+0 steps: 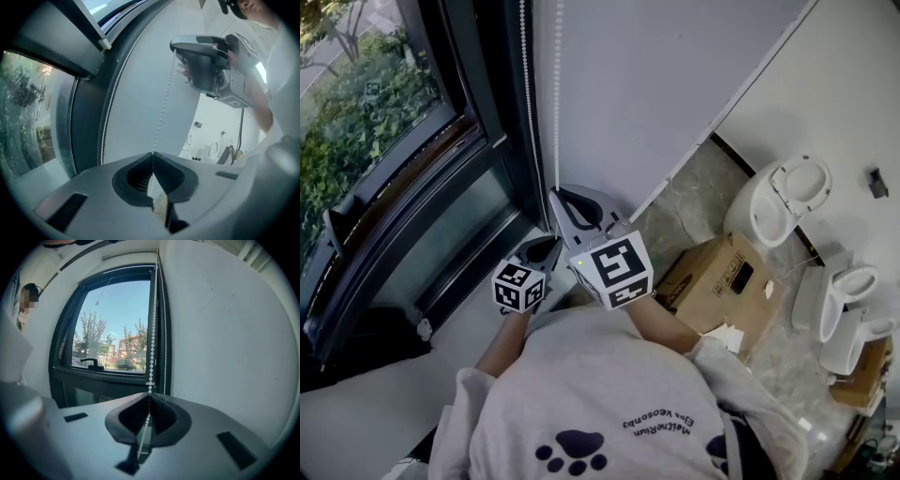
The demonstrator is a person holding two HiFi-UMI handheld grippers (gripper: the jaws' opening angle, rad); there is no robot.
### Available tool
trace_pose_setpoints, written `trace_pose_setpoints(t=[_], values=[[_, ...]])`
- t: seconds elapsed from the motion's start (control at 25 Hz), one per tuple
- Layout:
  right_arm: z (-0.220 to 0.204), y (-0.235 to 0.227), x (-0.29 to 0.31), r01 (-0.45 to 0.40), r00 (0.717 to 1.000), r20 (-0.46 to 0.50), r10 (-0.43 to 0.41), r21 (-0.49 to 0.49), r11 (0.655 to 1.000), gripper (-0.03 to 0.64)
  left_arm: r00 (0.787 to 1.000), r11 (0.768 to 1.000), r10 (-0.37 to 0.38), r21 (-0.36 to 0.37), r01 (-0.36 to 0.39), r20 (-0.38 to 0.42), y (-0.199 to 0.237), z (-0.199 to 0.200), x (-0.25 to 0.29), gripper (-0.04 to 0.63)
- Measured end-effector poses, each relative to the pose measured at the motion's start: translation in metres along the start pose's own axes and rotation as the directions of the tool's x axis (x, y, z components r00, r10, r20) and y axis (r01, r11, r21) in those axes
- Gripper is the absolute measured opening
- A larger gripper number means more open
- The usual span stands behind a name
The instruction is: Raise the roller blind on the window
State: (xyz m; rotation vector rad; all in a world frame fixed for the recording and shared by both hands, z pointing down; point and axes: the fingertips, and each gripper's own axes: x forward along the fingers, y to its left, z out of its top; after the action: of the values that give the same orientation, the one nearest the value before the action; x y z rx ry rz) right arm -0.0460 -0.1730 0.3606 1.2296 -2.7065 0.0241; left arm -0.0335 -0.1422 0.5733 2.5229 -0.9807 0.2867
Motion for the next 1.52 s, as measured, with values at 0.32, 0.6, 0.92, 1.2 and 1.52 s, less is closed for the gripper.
trace_pose_setpoints(t=[0.32,0.6,0.92,1.2,1.52], values=[[-0.006,-0.008,0.002,0.014,1.000,0.013,-0.014,0.015,1.000,0.011,0.996,0.995,0.058,0.071,-0.063,0.068,0.008,0.013,-0.007,0.014],[-0.005,-0.005,0.003,0.011,1.000,0.028,-0.012,0.010,1.000,0.011,0.986,0.995,-0.011,0.099,-0.005,0.164,-0.014,0.075,-0.027,0.123],[-0.005,-0.006,0.005,0.007,0.999,0.035,-0.007,0.011,1.000,0.009,0.968,0.990,-0.030,0.143,-0.006,0.250,-0.031,0.162,-0.067,0.123],[-0.006,-0.008,0.005,0.007,0.999,0.036,-0.008,0.018,1.000,0.009,0.951,0.980,-0.074,0.201,0.013,0.299,-0.049,0.227,-0.090,0.098],[-0.006,-0.004,0.004,-0.002,0.999,0.044,0.001,0.018,1.000,0.009,0.926,0.951,-0.137,0.307,0.024,0.351,-0.074,0.294,-0.099,0.098]])
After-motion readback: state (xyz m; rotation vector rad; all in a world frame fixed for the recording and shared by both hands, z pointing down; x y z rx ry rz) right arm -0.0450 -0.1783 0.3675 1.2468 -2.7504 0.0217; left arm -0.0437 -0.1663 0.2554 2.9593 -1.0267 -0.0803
